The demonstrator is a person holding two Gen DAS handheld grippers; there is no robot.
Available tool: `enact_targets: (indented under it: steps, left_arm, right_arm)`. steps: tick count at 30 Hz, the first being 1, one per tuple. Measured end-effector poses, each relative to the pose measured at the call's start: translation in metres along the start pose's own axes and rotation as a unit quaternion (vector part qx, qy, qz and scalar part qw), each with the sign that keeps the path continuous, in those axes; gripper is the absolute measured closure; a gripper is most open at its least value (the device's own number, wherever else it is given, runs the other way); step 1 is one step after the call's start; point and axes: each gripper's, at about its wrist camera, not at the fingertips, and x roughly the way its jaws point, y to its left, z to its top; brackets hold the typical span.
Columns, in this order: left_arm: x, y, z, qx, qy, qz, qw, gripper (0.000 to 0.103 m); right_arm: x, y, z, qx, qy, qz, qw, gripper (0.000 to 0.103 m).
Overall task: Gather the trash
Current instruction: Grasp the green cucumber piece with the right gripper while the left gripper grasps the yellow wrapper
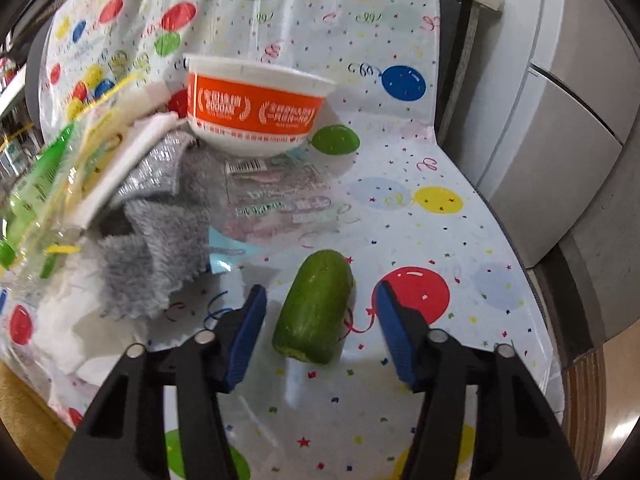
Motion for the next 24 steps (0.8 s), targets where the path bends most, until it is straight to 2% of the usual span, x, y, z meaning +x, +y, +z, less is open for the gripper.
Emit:
enact_targets:
  steps: [1, 4, 12, 16, 18, 19, 20, 24]
  left_arm:
    - [0.001, 0.001, 0.0, -0.004, 0.004, -0.004, 1.0, 0.007]
    - [0.0, 0.0, 0.002, -0.004, 0.003, -0.004, 1.0, 0.007]
    - [-0.014, -0.002, 0.014, -0.005, -0.017, -0.006, 0.9998, 0.008]
    - [-0.016, -0.017, 0.03, 0.005, -0.033, -0.029, 0.999, 0.012]
    - [-0.015, -0.033, 0.041, 0.013, -0.037, -0.056, 0.9977, 0.017]
    - [-0.013, -0.044, 0.047, 0.02, -0.037, -0.07, 0.9967, 0.033]
    - [-0.011, -0.05, 0.051, 0.022, -0.035, -0.076, 0.9963, 0.04]
    - [0.007, -0.086, 0.072, 0.035, -0.026, -0.104, 0.9937, 0.039]
  right_arm:
    - [0.001, 0.0, -0.001, 0.001, 0.003, 0.004, 1.0, 0.063]
    - [-0.003, 0.0, -0.002, 0.008, 0.001, 0.01, 1.0, 0.069]
    - [-0.058, -0.007, -0.007, 0.01, -0.06, 0.041, 0.997, 0.071]
    - [-0.084, -0.013, -0.009, 0.009, -0.089, 0.043, 0.995, 0.071]
    - [-0.092, -0.016, -0.008, 0.009, -0.101, 0.041, 0.994, 0.071]
    - [-0.095, -0.016, -0.008, 0.01, -0.104, 0.041, 0.994, 0.071]
    - [-0.097, -0.018, -0.008, 0.011, -0.107, 0.042, 0.993, 0.071]
    - [-0.099, -0.025, -0.008, 0.013, -0.112, 0.046, 0.993, 0.071]
